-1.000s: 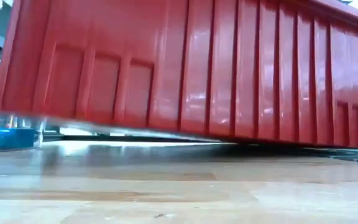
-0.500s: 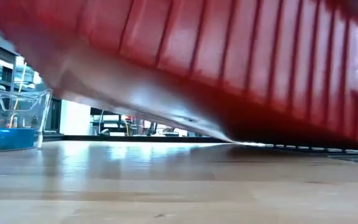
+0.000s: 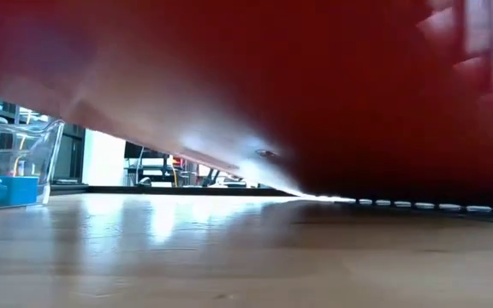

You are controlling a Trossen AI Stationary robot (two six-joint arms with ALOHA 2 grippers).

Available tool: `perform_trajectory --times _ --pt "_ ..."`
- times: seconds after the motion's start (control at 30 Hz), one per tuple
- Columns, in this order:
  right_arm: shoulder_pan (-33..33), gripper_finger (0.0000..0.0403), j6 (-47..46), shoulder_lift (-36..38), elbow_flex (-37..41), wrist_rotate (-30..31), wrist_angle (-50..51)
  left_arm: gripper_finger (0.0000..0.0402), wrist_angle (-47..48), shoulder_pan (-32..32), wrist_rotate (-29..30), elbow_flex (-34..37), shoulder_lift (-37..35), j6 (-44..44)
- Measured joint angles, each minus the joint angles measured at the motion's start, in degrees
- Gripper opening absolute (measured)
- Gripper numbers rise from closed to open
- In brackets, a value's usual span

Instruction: Sort Items/Unsort Items

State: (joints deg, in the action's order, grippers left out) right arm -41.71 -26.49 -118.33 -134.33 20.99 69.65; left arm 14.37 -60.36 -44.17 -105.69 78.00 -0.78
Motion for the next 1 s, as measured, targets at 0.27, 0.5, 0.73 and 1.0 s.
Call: perform_trajectory --times 0.27,0.5,0.73,1.0 --pt "-3.5 0.0105 -4.8 1.7 0.0 0.9 1.7 0.0001 0.0 0.0 0.1 0.0 0.0 0.6" --pt "-6.5 0.0106 -6.2 2.5 -0.2 -0.5 3.0 0.0001 0.3 0.0 0.1 0.0 0.0 0.6" --pt "-10.8 0.0106 -6.0 2.3 0.0 -8.9 2.7 0.0001 0.5 0.0 0.0 0.0 0.0 0.6" --pt "-12.3 0.0106 -6.1 2.3 0.0 -9.1 2.8 0.0001 0.8 0.0 -0.1 0.0 0.0 0.6"
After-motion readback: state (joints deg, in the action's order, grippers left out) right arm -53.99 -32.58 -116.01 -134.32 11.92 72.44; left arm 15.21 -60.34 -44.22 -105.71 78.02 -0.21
